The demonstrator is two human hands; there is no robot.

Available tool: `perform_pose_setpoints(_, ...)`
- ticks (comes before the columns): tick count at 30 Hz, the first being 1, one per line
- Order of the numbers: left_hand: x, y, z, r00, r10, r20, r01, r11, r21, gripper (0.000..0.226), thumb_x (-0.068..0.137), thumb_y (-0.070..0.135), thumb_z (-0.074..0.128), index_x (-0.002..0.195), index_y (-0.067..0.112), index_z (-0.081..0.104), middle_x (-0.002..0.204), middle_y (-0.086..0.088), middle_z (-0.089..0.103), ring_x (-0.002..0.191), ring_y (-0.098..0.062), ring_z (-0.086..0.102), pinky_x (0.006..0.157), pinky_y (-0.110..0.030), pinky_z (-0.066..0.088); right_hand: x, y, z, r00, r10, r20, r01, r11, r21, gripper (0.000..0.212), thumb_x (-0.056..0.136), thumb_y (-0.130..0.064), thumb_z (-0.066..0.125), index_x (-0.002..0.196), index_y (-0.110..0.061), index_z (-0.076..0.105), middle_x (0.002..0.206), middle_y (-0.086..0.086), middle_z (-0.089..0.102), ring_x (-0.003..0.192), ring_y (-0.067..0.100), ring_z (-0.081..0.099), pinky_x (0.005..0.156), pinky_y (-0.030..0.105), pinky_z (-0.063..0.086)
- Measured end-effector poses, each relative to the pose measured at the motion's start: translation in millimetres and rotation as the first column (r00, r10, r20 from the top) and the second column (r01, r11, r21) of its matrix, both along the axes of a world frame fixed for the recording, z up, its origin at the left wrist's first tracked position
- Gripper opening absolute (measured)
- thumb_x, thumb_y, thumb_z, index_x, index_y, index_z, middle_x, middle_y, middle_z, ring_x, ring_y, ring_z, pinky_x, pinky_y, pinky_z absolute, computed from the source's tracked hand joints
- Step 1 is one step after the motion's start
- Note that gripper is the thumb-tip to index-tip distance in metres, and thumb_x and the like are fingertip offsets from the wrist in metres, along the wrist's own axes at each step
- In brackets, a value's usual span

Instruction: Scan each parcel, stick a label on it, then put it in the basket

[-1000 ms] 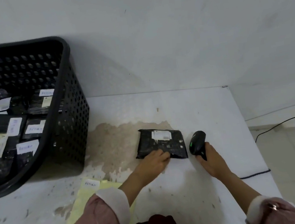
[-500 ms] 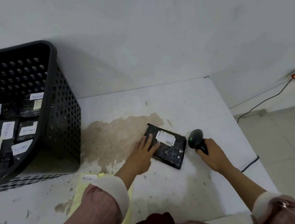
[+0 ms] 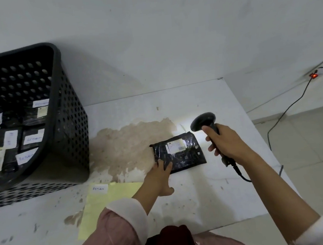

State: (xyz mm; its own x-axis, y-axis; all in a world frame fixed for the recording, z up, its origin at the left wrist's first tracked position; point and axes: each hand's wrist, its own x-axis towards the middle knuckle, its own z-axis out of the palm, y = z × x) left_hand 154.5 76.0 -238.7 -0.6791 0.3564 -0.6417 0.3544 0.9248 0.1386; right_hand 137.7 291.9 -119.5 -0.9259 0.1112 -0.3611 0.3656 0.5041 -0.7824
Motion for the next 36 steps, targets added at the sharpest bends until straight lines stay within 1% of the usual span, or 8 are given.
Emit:
perform_pose_setpoints(4, 7.8, -0.6, 1.4, 0.995, 0.034, 0.089, -0.035, 0.999, 0.003, 0.103, 0.085, 0.045, 0.060, 0.150, 0.025, -0.018, 0.154, -0.015, -0.029, 0.148, -0.032, 0.000, 0.102, -0.042, 0.043, 4.6, -13.6, 34.6, 0.996, 0.067, 0.056, -0.068, 0.998, 0.014, 0.040, 0.098, -0.044, 0.044, 0.085, -0.009, 0.056, 0.070, 0.004, 0.061, 0.035, 0.002, 0.052, 0.035, 0.011, 0.036)
perform_pose_setpoints(7, 10.4, -0.4, 3.7, 0.989, 0.057, 0.136, -0.056, 0.998, -0.014, 0.106, 0.084, 0.045, 0.062, 0.149, 0.025, -0.019, 0.151, -0.011, -0.037, 0.148, -0.029, -0.005, 0.104, -0.042, 0.042, 11.4, -20.4, 53.6, 0.993, 0.088, 0.083, -0.090, 0.996, 0.018, 0.044, 0.098, -0.047, 0.043, 0.086, -0.008, 0.057, 0.066, 0.003, 0.061, 0.037, 0.007, 0.054, 0.036, 0.013, 0.038)
perform_pose_setpoints(14, 4.0, 2.6, 11.9, 0.971, 0.082, 0.224, -0.072, 0.996, -0.052, 0.103, 0.086, 0.046, 0.060, 0.149, 0.026, -0.020, 0.150, -0.011, -0.039, 0.147, -0.030, -0.012, 0.112, -0.047, 0.032, 22.1, -18.7, 74.8, 0.984, 0.121, 0.133, -0.129, 0.990, 0.052, 0.051, 0.096, -0.052, 0.040, 0.088, -0.005, 0.059, 0.054, 0.001, 0.061, 0.043, 0.014, 0.059, 0.044, 0.019, 0.039)
perform_pose_setpoints(18, 3.4, 3.1, 12.1, 0.967, 0.086, 0.242, -0.074, 0.996, -0.057, 0.104, 0.086, 0.046, 0.060, 0.149, 0.025, -0.020, 0.150, -0.011, -0.039, 0.147, -0.031, -0.014, 0.114, -0.049, 0.029, 29.3, -12.9, 74.7, 0.982, 0.117, 0.146, -0.123, 0.992, 0.032, 0.055, 0.096, -0.052, 0.042, 0.087, 0.000, 0.060, 0.046, -0.001, 0.059, 0.042, 0.015, 0.060, 0.037, 0.015, 0.039)
perform_pose_setpoints(20, 3.4, 3.2, 12.4, 0.965, 0.086, 0.248, -0.074, 0.996, -0.059, 0.104, 0.086, 0.046, 0.060, 0.149, 0.025, -0.020, 0.150, -0.011, -0.038, 0.146, -0.031, -0.015, 0.114, -0.050, 0.027, 32.5, -10.8, 74.0, 0.983, 0.112, 0.146, -0.114, 0.993, 0.009, 0.056, 0.096, -0.052, 0.042, 0.088, 0.001, 0.059, 0.047, -0.001, 0.059, 0.042, 0.016, 0.060, 0.037, 0.014, 0.039)
perform_pose_setpoints(24, 3.7, 3.7, 13.3, 0.962, 0.091, 0.256, -0.077, 0.995, -0.064, 0.104, 0.086, 0.047, 0.060, 0.149, 0.025, -0.019, 0.150, -0.011, -0.039, 0.147, -0.031, -0.014, 0.115, -0.050, 0.026, 34.6, -9.2, 73.7, 0.985, 0.118, 0.123, -0.119, 0.993, 0.003, 0.055, 0.095, -0.054, 0.041, 0.088, -0.002, 0.059, 0.051, 0.002, 0.061, 0.045, 0.018, 0.062, 0.049, 0.023, 0.044)
perform_pose_setpoints(33, 4.6, 1.3, 9.1, 0.959, 0.098, 0.265, -0.095, 0.995, -0.023, 0.104, 0.086, 0.047, 0.060, 0.149, 0.026, -0.019, 0.149, -0.010, -0.040, 0.147, -0.031, -0.014, 0.116, -0.051, 0.024, 36.9, -5.1, 70.1, 0.994, 0.095, 0.058, -0.095, 0.995, -0.008, 0.052, 0.094, -0.055, 0.042, 0.083, -0.006, 0.057, 0.053, 0.003, 0.059, 0.043, 0.018, 0.057, 0.049, 0.026, 0.041)
perform_pose_setpoints(36, 3.0, 0.6, 7.5, 0.954, 0.105, 0.281, -0.108, 0.994, -0.004, 0.102, 0.087, 0.047, 0.058, 0.149, 0.026, -0.019, 0.149, -0.011, -0.040, 0.147, -0.031, -0.014, 0.117, -0.050, 0.020, 34.1, -2.5, 58.8, 0.996, 0.074, 0.040, -0.074, 0.997, -0.006, 0.047, 0.094, -0.054, 0.043, 0.085, -0.010, 0.057, 0.062, 0.000, 0.062, 0.041, 0.013, 0.055, 0.045, 0.021, 0.042)
